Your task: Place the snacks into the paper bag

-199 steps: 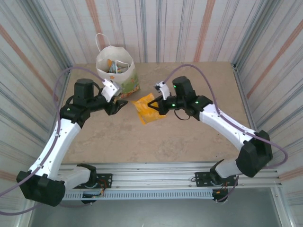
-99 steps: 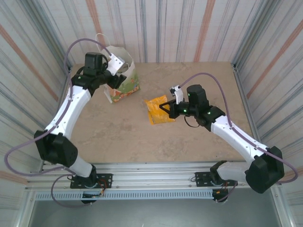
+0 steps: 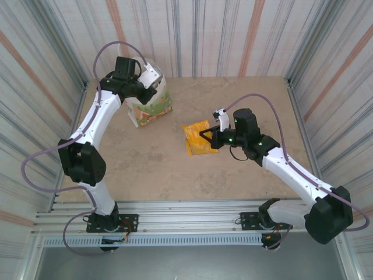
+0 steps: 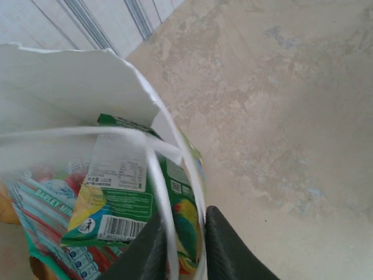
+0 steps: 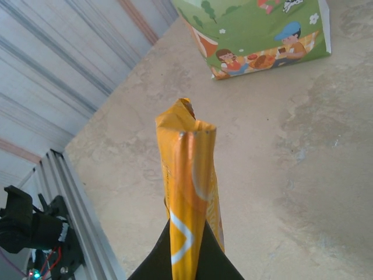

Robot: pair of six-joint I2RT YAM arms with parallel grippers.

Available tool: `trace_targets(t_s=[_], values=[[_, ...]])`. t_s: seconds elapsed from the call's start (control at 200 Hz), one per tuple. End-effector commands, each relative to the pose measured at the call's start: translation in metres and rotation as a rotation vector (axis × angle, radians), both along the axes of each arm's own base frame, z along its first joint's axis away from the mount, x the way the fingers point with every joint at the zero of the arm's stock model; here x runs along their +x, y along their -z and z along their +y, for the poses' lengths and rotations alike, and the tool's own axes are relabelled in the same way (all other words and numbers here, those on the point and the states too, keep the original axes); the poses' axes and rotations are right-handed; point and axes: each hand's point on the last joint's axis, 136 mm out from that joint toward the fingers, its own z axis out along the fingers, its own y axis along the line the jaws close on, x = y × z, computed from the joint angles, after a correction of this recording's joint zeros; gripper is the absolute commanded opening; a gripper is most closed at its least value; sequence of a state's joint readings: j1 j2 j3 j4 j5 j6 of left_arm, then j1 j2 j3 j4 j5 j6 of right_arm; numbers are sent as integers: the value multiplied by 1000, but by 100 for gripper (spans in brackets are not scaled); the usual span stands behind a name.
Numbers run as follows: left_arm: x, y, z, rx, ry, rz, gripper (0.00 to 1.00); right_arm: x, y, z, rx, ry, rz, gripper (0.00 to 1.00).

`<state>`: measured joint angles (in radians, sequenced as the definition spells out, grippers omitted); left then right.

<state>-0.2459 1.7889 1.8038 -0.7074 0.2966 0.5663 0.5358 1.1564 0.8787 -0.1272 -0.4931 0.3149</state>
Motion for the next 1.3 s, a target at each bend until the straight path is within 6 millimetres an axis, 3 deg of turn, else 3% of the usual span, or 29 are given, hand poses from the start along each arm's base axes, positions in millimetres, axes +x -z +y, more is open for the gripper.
trace_targets(t_s=[0.0, 0.07, 0.346, 0.491, 0.636, 0.872, 1.052, 1.293], values=[[-18, -11, -6, -22, 68, 32, 9, 2, -13, -5, 31, 31, -28, 1], [-26, -16, -10, -44, 100, 38, 0, 3, -16, -7, 34, 39, -34, 1], [-76, -40, -50, -121, 293, 92, 0, 24, -14, -43, 44, 247, 7, 0], [-102, -52, -72, -123, 329, 84, 0, 34, -16, -78, 17, 381, 32, 0], [-137, -47, -103, -97, 390, 93, 0, 37, -21, -104, 33, 463, 43, 0], [-180, -42, -138, -102, 461, 141, 0, 34, -41, -122, 50, 493, 45, 0], [-175, -48, -124, -104, 303, 154, 48, 37, -61, -120, 59, 458, 69, 0], [-179, -87, -91, -291, 107, 102, 58, 43, -110, -106, 73, 397, 70, 0]])
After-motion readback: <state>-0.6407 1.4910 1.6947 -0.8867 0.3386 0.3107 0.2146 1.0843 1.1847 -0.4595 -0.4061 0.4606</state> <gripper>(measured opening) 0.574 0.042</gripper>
